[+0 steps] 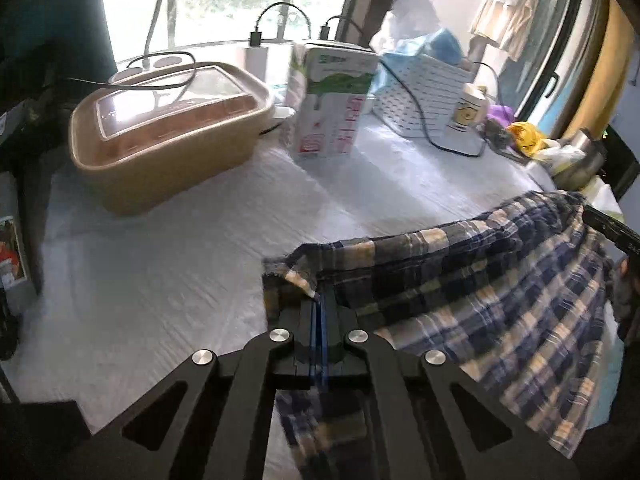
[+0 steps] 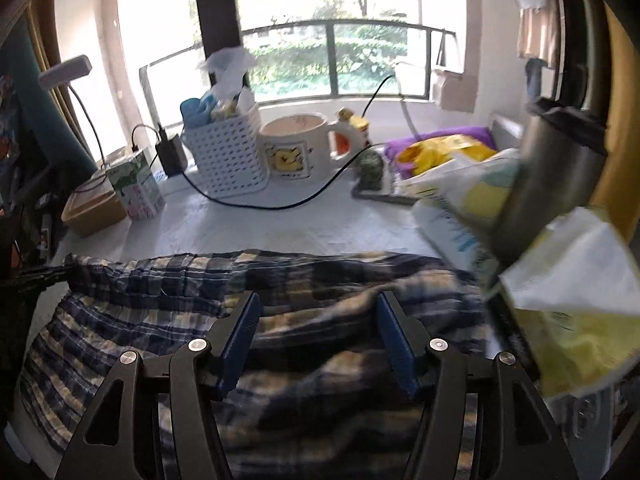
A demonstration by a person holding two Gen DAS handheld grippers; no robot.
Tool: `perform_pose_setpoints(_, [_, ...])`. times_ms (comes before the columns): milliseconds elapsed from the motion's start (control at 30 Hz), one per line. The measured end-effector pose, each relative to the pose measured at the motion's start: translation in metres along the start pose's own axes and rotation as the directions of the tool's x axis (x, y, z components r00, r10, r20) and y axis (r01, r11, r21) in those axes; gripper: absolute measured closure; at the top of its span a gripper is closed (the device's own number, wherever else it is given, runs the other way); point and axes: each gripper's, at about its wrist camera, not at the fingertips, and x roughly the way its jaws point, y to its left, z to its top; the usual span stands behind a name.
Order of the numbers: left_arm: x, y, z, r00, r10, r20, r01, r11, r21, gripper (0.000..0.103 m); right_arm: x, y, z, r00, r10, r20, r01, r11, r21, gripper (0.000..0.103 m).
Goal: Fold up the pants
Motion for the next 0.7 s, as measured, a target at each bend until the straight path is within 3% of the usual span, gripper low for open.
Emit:
perform_pose_setpoints(300, [0.019, 0.029, 0.017, 0.996, 0.09, -0.027, -0.091, 0.996, -0.012, 0.1, 0.03, 0.041, 0.019, 0.998, 0.018, -0.057, -0.02, 0.999, -0.036, 0.04])
perform_pose_setpoints(433, [0.002, 0.029, 0.02, 0.993, 0.119, -0.01, -0.119, 0.992, -0.031, 0.098, 0.054, 0.053, 0.016, 0.992, 0.011, -0.128, -0.018, 0.998, -0.052, 0.04])
perform_pose_setpoints(600, [-0.035, 0.006, 0.018, 0.995, 0.059, 0.082, -0.06, 0.998, 0.018, 0.098, 0.07, 0.054, 0.008, 0.983, 0.006, -0.182, -0.012, 0.999, -0.033, 0.04])
perform_pose_setpoints(700, [-0.032, -0.02, 0.009, 0.998, -0.006, 0.058, 0.001, 0.996, 0.085, 0.098, 0.055, 0.055, 0.016, 0.989, -0.013, -0.147, 0.009, 1.0, -0.027, 0.04])
